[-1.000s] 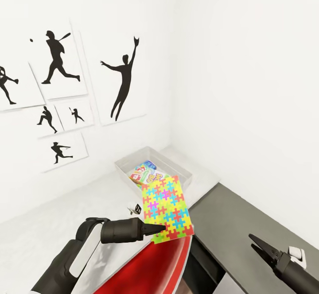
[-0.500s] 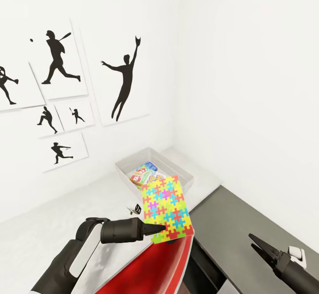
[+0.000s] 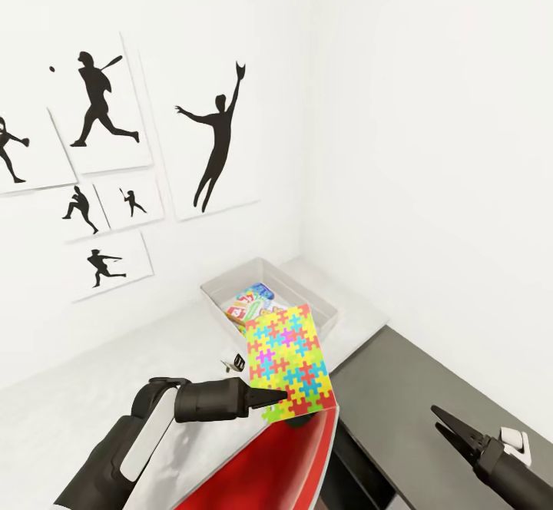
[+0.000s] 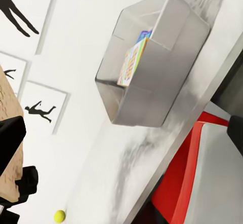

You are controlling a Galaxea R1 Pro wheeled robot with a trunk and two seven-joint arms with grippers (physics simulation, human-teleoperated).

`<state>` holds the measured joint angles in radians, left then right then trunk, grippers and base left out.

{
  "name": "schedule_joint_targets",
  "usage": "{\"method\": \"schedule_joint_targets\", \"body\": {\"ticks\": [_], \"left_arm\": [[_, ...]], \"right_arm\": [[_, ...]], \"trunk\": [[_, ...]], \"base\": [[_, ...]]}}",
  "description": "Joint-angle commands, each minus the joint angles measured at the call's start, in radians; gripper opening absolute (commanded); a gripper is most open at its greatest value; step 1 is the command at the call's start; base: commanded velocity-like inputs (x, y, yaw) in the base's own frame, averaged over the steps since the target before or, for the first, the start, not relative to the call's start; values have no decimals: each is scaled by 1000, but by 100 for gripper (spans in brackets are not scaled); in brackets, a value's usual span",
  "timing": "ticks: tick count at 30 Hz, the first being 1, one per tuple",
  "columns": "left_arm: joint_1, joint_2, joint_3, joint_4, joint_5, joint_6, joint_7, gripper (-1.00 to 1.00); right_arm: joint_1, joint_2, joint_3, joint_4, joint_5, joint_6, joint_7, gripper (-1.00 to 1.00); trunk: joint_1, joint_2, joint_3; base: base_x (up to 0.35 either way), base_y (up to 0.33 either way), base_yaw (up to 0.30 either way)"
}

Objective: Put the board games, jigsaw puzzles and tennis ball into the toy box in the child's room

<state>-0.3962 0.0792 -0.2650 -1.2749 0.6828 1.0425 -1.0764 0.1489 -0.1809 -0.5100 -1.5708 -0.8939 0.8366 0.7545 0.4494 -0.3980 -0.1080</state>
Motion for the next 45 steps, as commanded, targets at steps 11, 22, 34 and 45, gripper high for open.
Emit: {"method": "schedule_joint_targets", "body": {"ticks": [11, 22, 34, 45], "left_arm": [[-1, 1, 0, 0, 1, 4, -2, -100], [-538, 78, 38, 443, -5, 5, 0, -100], [-957, 11, 43, 896, -182, 5, 114, -100], [-994, -97, 210, 998, -188, -24, 562, -100]], "right_arm": [[0, -1, -3, 2, -2, 10, 1, 100], [0, -13, -36, 8, -5, 22, 8, 100], [0, -8, -86, 4, -7, 24, 11, 100], [-60, -22, -115, -3, -15, 134, 52, 100]], "trunk": [[1, -2, -2], [1, -2, -2], [1, -2, -2], [1, -2, -2]], "base": [[0, 0, 5], [0, 0, 0], [0, 0, 0], [0, 0, 0]]}}
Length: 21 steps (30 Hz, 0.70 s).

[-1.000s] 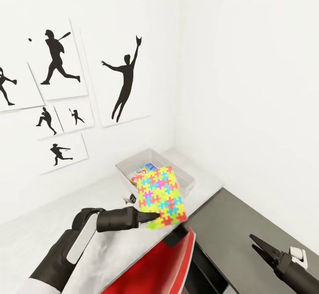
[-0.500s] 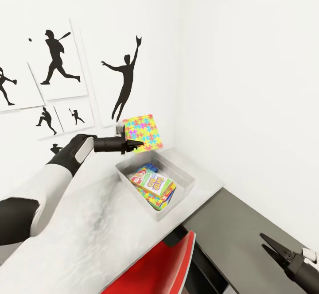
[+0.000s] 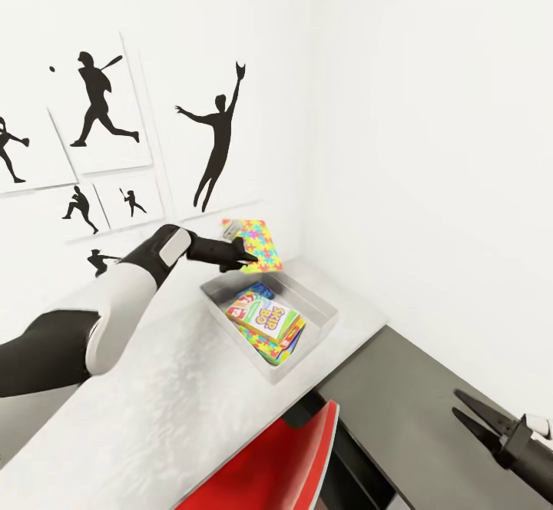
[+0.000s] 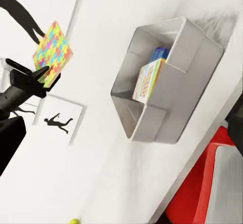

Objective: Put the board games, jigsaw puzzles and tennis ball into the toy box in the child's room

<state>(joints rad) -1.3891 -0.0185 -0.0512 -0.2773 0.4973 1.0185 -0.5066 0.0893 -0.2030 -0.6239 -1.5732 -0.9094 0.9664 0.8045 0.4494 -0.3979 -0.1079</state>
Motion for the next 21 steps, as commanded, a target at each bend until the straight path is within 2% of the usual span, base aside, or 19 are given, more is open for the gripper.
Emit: {"method": "schedule_joint_targets", "body": {"ticks": [1, 3, 6, 10, 13, 16, 18, 21], "left_arm": [[-1, -2, 25, 16, -2, -13, 13, -100], [-1, -6, 71, 54, -1, -56, 36, -100], [0, -10, 101, 129, 0, -122, 48, -100], [10, -19, 111, 170, 3, -193, 52, -100], [37, -62, 118, 177, 4, -245, 52, -100], [71, -89, 125, 179, 10, -275, 50, -100], [96, -105, 127, 179, 26, -296, 48, -100], [124, -113, 127, 179, 54, -341, 46, -100]], "right_arm": [[-6, -1, -3, -1, 1, 17, 3, 100], [-12, -3, -9, -1, 1, 41, 3, 100], [-15, -4, -23, -1, 1, 64, 4, 100], [-15, -5, -58, -1, -1, 81, 9, 100], [-11, -5, -80, -1, -1, 81, 17, 100], [-10, -7, -86, -1, -2, 81, 30, 100], [-10, -9, -87, -1, -2, 81, 36, 100], [-9, -10, -88, -1, -2, 81, 38, 100]], "trunk": [[1, -2, -2], [1, -2, -2], [1, -2, -2], [1, -2, -2], [1, -2, -2], [1, -2, -2], [1, -2, -2], [1, -2, -2]], "base": [[0, 0, 0], [0, 0, 0], [0, 0, 0], [0, 0, 0], [0, 0, 0], [0, 0, 0], [0, 0, 0], [0, 0, 0]]}}
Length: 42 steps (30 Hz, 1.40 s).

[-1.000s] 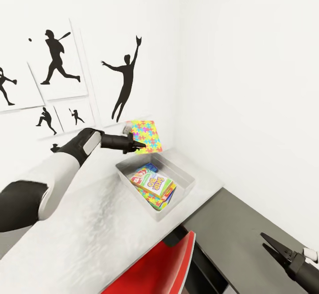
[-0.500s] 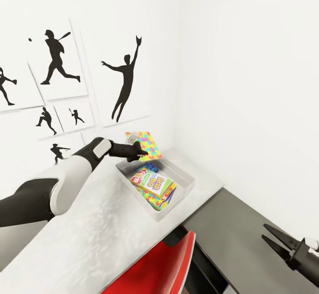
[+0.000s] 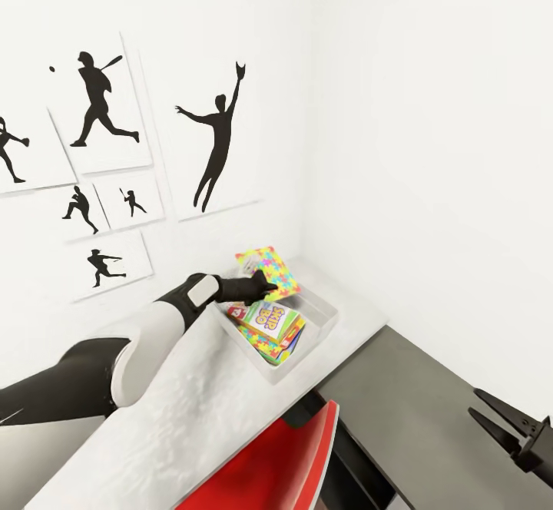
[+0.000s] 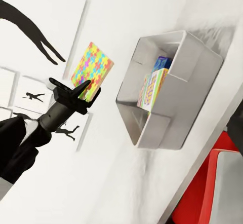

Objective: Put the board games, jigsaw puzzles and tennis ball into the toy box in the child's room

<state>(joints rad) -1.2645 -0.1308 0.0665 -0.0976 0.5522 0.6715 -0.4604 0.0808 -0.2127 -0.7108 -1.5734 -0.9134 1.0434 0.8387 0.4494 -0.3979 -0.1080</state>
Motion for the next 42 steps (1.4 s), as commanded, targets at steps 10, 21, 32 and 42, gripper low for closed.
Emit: {"method": "schedule_joint_targets", "body": {"ticks": [10, 21, 32, 42], "left_arm": [[58, -22, 10, 0, 26, -124, 1, -100], [62, -35, 36, 0, 38, -189, 111, -100], [76, -44, 82, 9, 50, -219, 149, -100], [56, -44, 111, 7, 80, -199, 93, -100]], "right_arm": [[1, 13, 5, 0, 2, 4, 4, 100], [-4, 18, 9, 0, 2, 4, 3, 100], [5, 27, -4, -8, -11, -4, 30, 100], [7, 80, -2, -14, -20, -13, 35, 100]], "trunk": [[1, -2, -2], [1, -2, -2], [1, -2, -2], [1, -2, -2]], "base": [[0, 0, 0], [0, 0, 0], [0, 0, 0], [0, 0, 0]]}}
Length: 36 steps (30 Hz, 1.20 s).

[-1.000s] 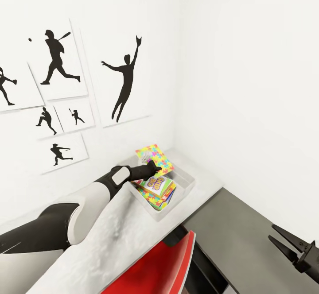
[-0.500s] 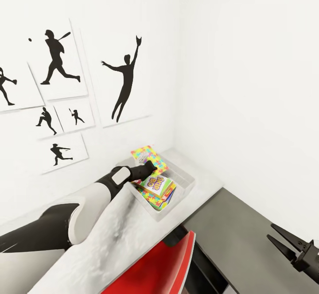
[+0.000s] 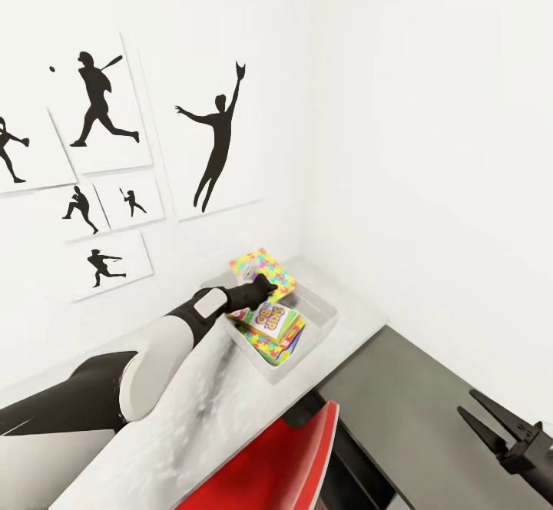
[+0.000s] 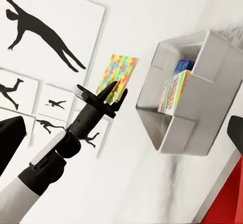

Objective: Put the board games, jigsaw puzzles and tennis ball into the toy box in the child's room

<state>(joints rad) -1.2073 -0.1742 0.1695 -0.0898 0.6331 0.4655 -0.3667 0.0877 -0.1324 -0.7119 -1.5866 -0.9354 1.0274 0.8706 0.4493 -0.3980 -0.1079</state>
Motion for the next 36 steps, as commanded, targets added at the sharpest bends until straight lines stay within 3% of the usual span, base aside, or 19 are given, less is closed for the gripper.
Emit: {"method": "schedule_joint_targets", "body": {"ticks": [1, 10, 20, 27, 36], "left_arm": [[-1, 0, 9, 5, 0, 5, -2, -100], [-6, 0, 7, 0, -1, 45, -32, -100], [0, 0, 8, 14, -12, 39, -58, -100], [0, 0, 8, 15, -12, 41, -57, -100], [0, 0, 10, 13, -13, 65, -50, -100]], "right_arm": [[5, 5, -1, -4, 2, 3, 9, 100], [-34, 15, 3, -1, 1, 2, 19, 100], [0, 40, -37, 39, 6, 0, 59, 100], [-1, 41, -35, 72, 7, -1, 54, 100], [-46, 42, -10, 21, -7, 7, 3, 100]], "trunk": [[1, -2, -2], [1, -2, -2], [1, -2, -2], [1, -2, -2], [1, -2, -2]], "base": [[0, 0, 0], [0, 0, 0], [0, 0, 0], [0, 0, 0], [0, 0, 0]]}}
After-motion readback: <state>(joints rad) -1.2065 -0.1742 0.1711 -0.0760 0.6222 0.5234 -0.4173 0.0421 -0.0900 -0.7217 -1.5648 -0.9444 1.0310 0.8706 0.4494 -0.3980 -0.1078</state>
